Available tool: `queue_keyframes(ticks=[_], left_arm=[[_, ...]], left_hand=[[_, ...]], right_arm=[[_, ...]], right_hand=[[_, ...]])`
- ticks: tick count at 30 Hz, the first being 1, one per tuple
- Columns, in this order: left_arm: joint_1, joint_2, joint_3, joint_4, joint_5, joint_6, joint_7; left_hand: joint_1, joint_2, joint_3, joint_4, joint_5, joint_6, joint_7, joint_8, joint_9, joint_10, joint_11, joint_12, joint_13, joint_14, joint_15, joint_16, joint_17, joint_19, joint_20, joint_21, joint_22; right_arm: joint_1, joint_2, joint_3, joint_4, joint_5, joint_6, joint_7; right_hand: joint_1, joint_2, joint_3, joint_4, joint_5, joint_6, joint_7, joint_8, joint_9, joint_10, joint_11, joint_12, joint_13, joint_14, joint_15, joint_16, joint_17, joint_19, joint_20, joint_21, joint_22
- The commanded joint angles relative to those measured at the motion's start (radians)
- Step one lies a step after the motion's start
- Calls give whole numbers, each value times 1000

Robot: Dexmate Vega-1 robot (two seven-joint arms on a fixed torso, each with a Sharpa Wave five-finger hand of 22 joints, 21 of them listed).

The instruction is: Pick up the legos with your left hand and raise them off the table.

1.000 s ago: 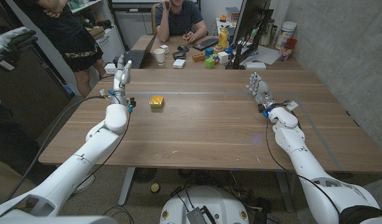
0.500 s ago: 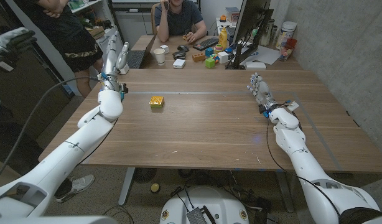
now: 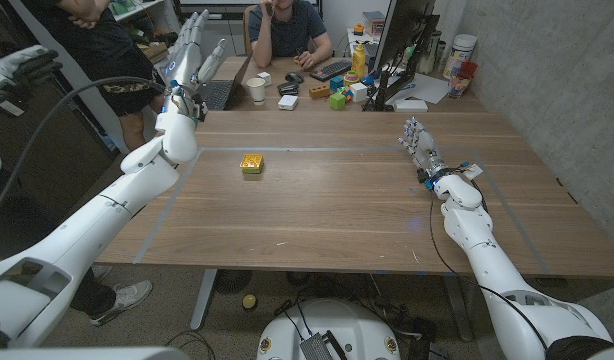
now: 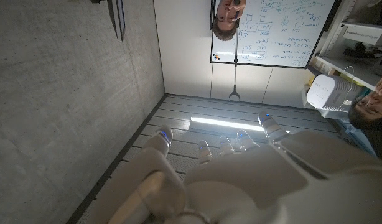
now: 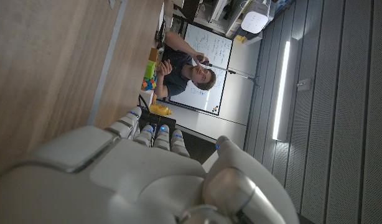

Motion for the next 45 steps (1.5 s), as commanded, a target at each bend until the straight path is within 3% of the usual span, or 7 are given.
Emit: queue_keyframes(ticks=[1,5,6,7,27,36,45], left_arm=[[-73,49,50,-60,167,62,-92],[-86,54,64,-56,205,59,-105],[-89,56,68,-55,214,59,-111],[-92,57,71,-53,218,55,-117],[-91,58,84,-58,246,64,-202],[-74,67,79,-74,232,78,-246],[-53,76,84,-71,224,93,-274]], left_hand=[[8,-13,-2,-10,1,-10,-2,-2,3,-12,-14,-4,6,-55,-27,-2,3,-11,3,-6,1],[30,-31,-22,-39,2,84,-2,26,10,73,-32,12,6,15,-34,20,2,66,11,-1,0],[39,-34,-25,-48,3,101,-3,29,10,94,4,16,7,28,-39,21,2,77,10,-4,0],[44,-36,-26,-53,3,109,-3,30,10,103,14,17,7,36,-41,22,2,84,9,-4,0],[103,-81,-47,-114,6,157,-2,30,9,161,4,15,7,101,-15,28,2,171,21,-6,-4],[119,-98,-59,-127,7,185,-3,31,9,202,10,20,7,139,-14,32,2,221,19,-4,-4],[122,-113,-70,-131,8,197,-2,31,9,212,8,17,8,145,-7,29,3,216,22,-15,-5]], right_arm=[[21,0,5,52,5,33,20],[30,0,5,69,4,47,29],[32,1,5,72,4,49,30],[34,1,5,76,4,51,31],[55,5,9,109,7,73,45],[49,4,6,94,-1,76,39],[39,2,1,76,-3,78,29]], right_hand=[[-1,19,5,-6,1,2,3,5,4,6,0,6,2,0,0,5,3,0,4,3,3],[1,10,2,-11,1,2,4,5,3,6,3,6,2,1,-3,5,2,3,7,4,3],[2,9,1,-12,1,2,5,5,3,5,4,5,2,1,-3,5,2,3,8,4,3],[3,7,1,-13,1,2,6,5,3,6,4,5,2,1,-3,5,1,3,8,4,3],[7,-5,-4,-20,2,6,3,5,3,11,-3,5,2,10,5,6,0,12,14,7,2],[3,-12,-10,-19,3,5,2,4,3,10,-7,4,2,12,11,7,1,13,18,6,2],[-1,-15,-14,-18,4,6,1,4,3,12,-7,4,2,14,16,7,2,13,18,6,2]])
